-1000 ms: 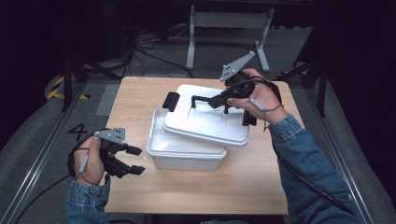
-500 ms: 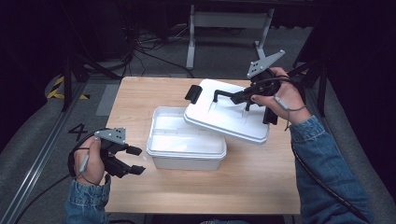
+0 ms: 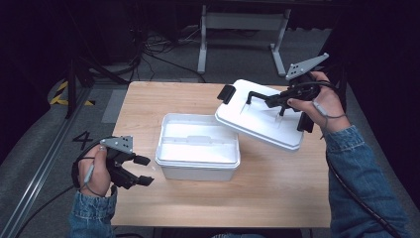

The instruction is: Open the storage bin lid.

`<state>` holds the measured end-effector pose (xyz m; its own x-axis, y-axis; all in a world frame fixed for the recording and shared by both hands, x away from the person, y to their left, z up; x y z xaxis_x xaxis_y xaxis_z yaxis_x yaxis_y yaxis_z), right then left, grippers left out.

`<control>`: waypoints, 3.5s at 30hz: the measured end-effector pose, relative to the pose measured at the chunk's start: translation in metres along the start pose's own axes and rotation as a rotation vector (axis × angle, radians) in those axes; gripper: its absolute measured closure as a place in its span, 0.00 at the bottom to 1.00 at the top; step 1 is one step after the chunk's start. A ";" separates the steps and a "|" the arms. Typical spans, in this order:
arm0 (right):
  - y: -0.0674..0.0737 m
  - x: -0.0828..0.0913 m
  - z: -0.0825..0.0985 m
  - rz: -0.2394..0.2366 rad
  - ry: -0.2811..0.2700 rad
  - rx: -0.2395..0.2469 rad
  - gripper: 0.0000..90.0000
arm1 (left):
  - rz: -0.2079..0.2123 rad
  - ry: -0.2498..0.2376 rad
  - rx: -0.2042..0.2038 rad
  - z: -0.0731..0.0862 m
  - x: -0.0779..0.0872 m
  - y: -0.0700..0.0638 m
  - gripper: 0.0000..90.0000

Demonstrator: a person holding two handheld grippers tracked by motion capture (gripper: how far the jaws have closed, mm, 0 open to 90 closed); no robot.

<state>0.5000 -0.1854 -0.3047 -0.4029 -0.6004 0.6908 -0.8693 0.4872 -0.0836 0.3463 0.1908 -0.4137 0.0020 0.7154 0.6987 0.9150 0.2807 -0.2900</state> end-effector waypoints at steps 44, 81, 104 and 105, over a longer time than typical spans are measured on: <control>-0.046 -0.025 0.121 0.070 0.058 -0.206 0.94 | 0.005 0.022 0.017 0.003 -0.002 0.000 0.32; -0.042 -0.076 0.181 0.038 0.074 -0.282 0.94 | 0.008 0.029 0.015 0.002 -0.004 0.001 0.32; -0.049 -0.073 0.183 0.109 0.068 -0.303 0.63 | 0.014 0.028 0.017 0.003 -0.006 0.000 0.32; -0.049 -0.071 0.181 0.113 0.056 -0.302 0.61 | 0.015 0.031 0.018 0.003 -0.006 0.000 0.32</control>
<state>0.5196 -0.2815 -0.4801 -0.4683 -0.5000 0.7285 -0.6921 0.7201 0.0492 0.3449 0.1886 -0.4200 0.0282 0.6995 0.7141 0.9073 0.2819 -0.3120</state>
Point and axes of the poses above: each handheld gripper's, and its own axes: x roughly backward along the jaws, z roughly out of its underside, y roughly to its left, the point moved 9 cm from there along -x, roughly forward along the jaws, and after that the axes turned 4 degrees about z, right-handed, at the moved point
